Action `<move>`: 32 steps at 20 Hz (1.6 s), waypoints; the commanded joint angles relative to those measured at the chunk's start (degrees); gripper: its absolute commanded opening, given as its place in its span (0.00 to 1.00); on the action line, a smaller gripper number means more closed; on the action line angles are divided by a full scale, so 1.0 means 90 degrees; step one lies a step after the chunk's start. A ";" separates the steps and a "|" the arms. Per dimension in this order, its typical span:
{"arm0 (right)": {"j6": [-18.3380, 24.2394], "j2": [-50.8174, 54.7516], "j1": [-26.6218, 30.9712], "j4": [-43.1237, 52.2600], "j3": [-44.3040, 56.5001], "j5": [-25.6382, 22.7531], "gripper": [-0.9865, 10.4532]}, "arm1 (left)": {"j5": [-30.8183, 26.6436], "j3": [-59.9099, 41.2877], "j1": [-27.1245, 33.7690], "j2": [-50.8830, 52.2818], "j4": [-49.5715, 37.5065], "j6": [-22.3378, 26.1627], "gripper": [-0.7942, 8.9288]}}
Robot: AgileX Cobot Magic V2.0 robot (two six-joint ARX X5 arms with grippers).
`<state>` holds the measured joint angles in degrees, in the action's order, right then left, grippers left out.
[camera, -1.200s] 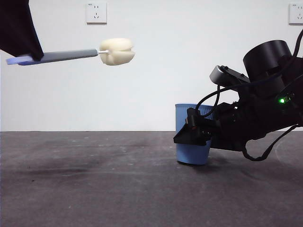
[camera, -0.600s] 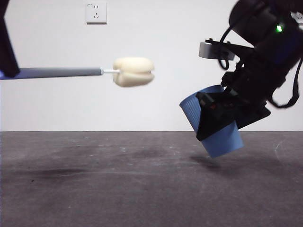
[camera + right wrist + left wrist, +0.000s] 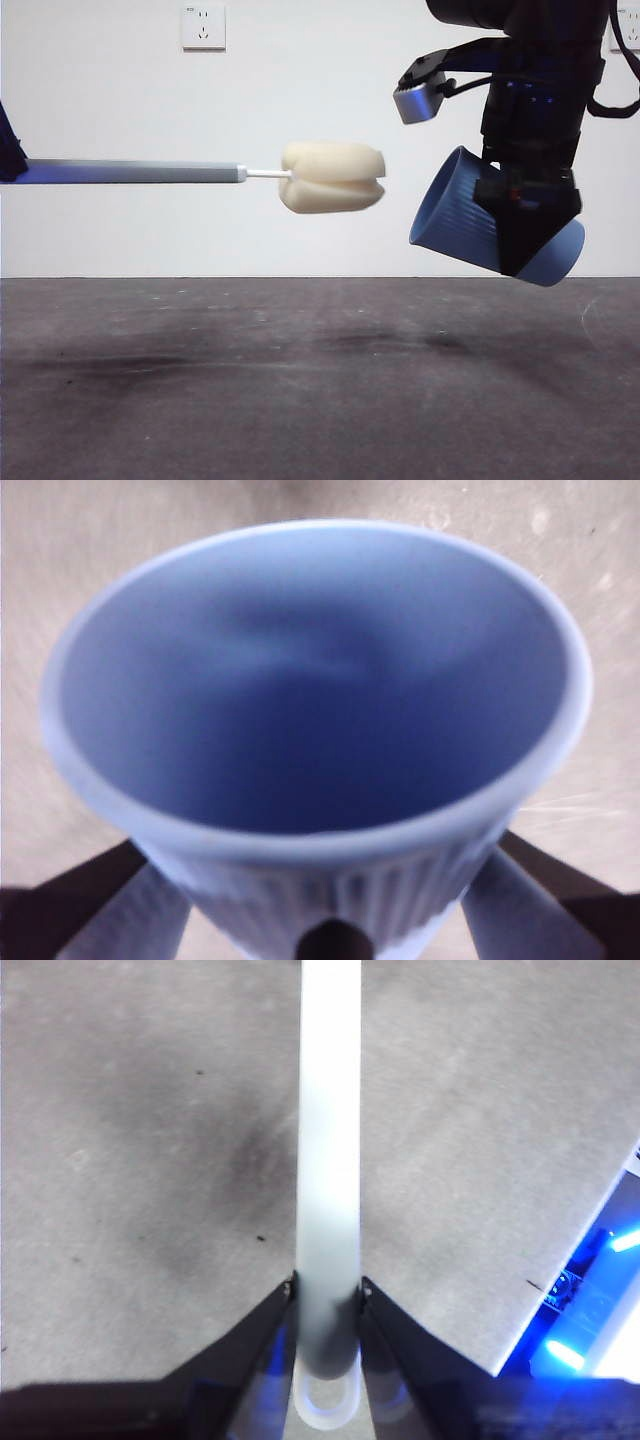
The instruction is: Pick up the cup brush,pick up the cup,insert the brush into the cup,clean the cup,put the cup brush back,put the cup back to the fixed position on the table
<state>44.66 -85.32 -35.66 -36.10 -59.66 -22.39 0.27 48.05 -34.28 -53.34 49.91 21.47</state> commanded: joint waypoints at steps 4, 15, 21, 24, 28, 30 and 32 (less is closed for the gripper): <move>0.0860 -0.0005 -0.0367 0.0141 -0.0015 -0.0391 0.07 | 0.0017 0.0007 -0.0427 -0.0296 0.0029 0.0119 0.07; 0.1775 -0.0080 -0.1202 0.0136 -0.0015 -0.0857 0.07 | 0.0070 0.0172 -0.0889 -0.1185 -0.0661 -0.0243 0.07; 0.1846 -0.0321 -0.1644 0.0143 -0.0015 -0.0911 0.07 | 0.0146 0.0967 -0.1200 -0.1671 -0.0775 -0.0559 0.07; 0.1751 -0.0321 -0.1681 0.0112 -0.0015 -0.1185 0.07 | -0.0231 0.0964 -0.1139 -0.1668 -0.0342 -0.0648 0.07; 0.1681 -0.0321 -0.1671 0.0087 -0.0015 -0.1209 0.07 | -0.0357 0.0964 -0.0869 -0.1523 0.0593 -0.0721 0.07; 0.1681 -0.0321 -0.1668 0.0092 -0.0015 -0.1197 0.07 | -0.0357 0.0964 -0.0828 -0.1243 0.0894 -0.0721 0.07; 0.1681 -0.0321 -0.1668 0.0095 -0.0015 -0.1195 0.07 | -0.0359 0.0964 -0.0828 -0.0916 0.1246 -0.0724 0.07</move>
<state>60.45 -88.01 -50.57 -35.33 -59.68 -33.04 -2.63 56.69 -42.00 -61.69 60.99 15.88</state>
